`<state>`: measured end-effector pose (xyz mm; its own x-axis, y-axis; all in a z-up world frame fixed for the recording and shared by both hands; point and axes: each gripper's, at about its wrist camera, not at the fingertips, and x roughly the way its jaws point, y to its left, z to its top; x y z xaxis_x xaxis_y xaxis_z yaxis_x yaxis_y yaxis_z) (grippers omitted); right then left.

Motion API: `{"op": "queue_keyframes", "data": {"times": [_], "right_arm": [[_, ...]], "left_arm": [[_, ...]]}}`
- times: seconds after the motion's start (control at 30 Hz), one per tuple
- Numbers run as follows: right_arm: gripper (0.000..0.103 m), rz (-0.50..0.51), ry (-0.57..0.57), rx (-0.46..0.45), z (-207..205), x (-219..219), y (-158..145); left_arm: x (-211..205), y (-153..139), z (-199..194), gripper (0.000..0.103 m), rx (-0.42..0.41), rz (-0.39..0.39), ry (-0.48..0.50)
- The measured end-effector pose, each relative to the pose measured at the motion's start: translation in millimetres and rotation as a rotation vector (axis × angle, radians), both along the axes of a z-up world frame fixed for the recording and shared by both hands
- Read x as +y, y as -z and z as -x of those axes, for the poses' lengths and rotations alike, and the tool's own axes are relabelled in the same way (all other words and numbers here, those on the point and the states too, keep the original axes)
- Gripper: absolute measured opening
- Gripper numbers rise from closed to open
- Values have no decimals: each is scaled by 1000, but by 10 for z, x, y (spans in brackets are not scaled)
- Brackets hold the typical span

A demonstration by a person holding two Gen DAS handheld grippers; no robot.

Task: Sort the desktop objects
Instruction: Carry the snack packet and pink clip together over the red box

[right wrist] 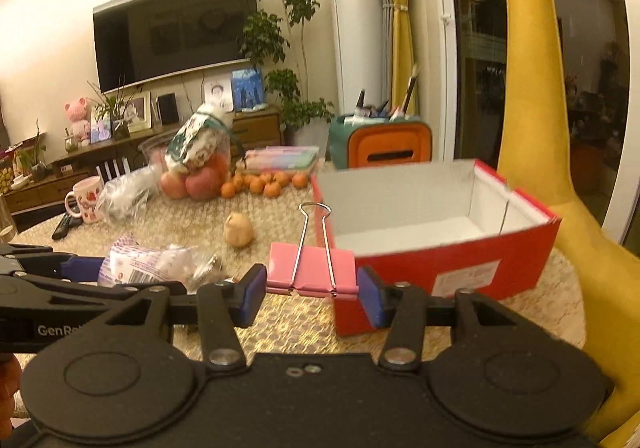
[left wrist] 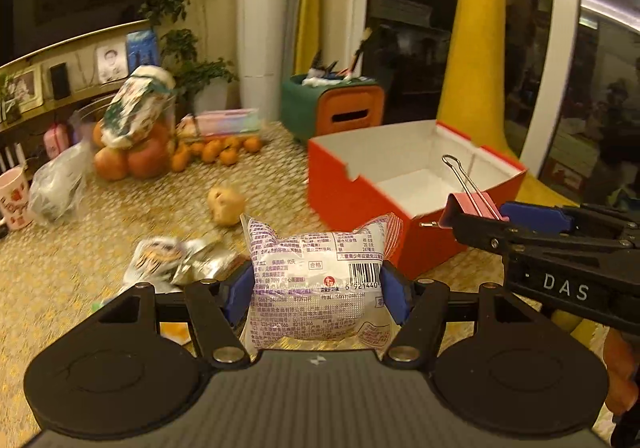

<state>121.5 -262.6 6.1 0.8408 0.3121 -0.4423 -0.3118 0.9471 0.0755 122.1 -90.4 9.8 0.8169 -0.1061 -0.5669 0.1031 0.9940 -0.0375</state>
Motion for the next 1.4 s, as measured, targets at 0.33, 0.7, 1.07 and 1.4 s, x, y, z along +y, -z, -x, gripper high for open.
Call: {"op": "queue_keyframes", "data": {"times": [0.33,0.7,1.07,1.4], "right_arm": [[49,36,67,-80,-281,-337,-265],[49,39,114,-58,-716,-622,-256],[49,79,113,48,-1274,-834,-47],[48,87,113,205,-1802,-962,174]], "left_arm": [[-276,-244,-333,65,-23,-23,88],[-683,-244,-831,65,20,-95,197],[-1030,-123,-1527,65,116,-134,262],[-1272,152,-2099,65,224,-179,301]]}}
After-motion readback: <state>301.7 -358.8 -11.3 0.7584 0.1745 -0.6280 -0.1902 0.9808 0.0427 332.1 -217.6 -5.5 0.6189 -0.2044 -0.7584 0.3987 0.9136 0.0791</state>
